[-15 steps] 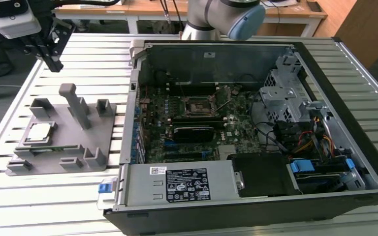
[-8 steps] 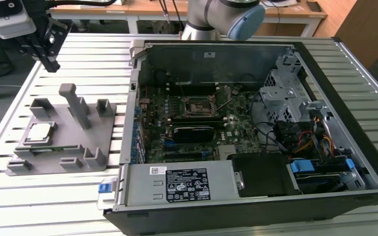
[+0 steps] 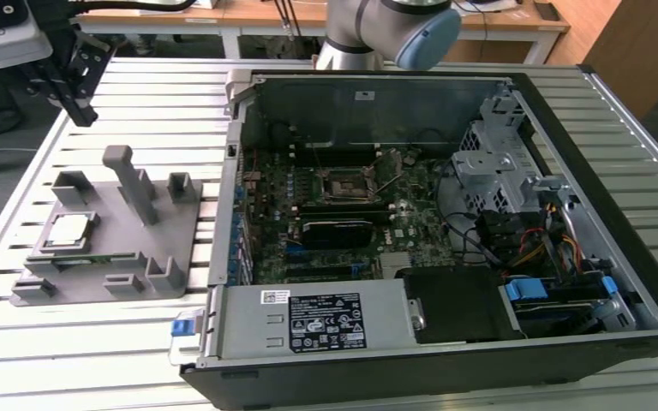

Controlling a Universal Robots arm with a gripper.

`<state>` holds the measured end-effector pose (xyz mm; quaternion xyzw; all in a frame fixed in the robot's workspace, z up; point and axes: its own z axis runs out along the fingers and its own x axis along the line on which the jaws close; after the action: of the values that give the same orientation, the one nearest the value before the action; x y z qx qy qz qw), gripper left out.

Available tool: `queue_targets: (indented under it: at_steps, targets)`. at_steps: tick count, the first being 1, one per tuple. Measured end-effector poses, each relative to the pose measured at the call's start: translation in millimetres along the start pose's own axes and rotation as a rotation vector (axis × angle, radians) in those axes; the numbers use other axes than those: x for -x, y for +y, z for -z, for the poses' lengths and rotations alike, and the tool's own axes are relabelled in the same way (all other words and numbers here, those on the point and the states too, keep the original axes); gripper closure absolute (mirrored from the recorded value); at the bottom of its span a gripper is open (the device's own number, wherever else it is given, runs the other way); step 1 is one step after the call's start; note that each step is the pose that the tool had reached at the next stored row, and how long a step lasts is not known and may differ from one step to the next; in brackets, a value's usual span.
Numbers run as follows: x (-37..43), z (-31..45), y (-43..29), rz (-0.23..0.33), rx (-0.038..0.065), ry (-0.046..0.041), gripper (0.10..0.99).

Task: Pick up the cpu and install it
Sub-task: 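Reach for the cpu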

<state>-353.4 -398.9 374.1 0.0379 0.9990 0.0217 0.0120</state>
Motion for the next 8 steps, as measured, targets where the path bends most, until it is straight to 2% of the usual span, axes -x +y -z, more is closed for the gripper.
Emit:
queue_targets:
  at_steps: [8]
  targets:
    - [-7.5,-0.4,-0.6,0.0,0.0,0.0001,0.98]
